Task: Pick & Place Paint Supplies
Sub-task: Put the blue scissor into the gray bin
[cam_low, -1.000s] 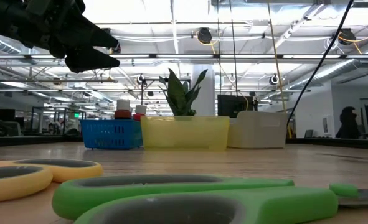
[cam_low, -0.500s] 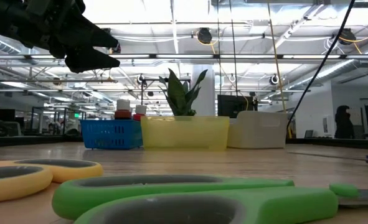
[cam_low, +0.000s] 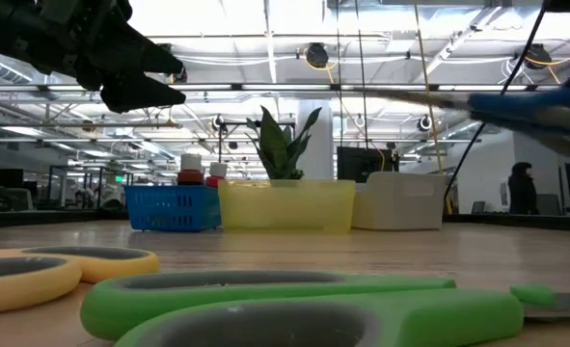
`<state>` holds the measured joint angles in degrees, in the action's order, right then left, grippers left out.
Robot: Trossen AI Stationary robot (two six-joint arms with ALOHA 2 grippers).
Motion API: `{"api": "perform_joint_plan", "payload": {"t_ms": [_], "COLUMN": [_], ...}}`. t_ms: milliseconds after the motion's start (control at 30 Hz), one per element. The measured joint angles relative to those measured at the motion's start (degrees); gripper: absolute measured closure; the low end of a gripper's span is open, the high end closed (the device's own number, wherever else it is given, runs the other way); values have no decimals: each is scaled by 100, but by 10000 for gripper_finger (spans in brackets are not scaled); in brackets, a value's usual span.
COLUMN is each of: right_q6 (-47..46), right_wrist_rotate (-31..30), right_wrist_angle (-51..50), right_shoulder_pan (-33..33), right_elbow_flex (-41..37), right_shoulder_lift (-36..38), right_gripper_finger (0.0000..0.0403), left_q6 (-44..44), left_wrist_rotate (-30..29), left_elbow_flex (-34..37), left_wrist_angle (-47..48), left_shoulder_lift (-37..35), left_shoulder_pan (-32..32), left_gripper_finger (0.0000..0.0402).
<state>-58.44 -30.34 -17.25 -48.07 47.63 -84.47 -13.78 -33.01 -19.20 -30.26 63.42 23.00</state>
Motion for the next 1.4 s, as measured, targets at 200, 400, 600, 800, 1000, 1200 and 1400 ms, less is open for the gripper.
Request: {"api": "perform_joint_plan", "payload": {"t_ms": [200,400,600,800,1000,1200,1400], "right_q6": [1385,2655,3760,4448,4980,5466,5477], "right_wrist_rotate": [-1144,-1460,-456,776,1412,1599,1866], "right_wrist_angle": [751,772,760,521,-428,-913,-873], "right_shoulder_pan": [427,1403,2933,4712,6125,6667,6722], "right_elbow_flex": [-1,-10,-10,-8,-8,-10,-283], "right_shoulder_lift": [410,873,1402,1709,1707,1679,1681], "right_gripper_finger": [342,343,343,343,343,343,343], "left_q6": [-38,-163,-177,-177,-143,-112,-95], "left_wrist_rotate": [2,4,6,7,9,9,7], "left_elbow_flex": [0,0,0,0,0,0,0], "left_wrist_angle": [0,9,16,20,20,28,27], "left_shoulder_lift": [1,2,1,1,1,0,2], "left_shoulder_pan": [0,0,0,0,0,0,0], "left_gripper_finger": [25,25,25,25,25,25,25]}}
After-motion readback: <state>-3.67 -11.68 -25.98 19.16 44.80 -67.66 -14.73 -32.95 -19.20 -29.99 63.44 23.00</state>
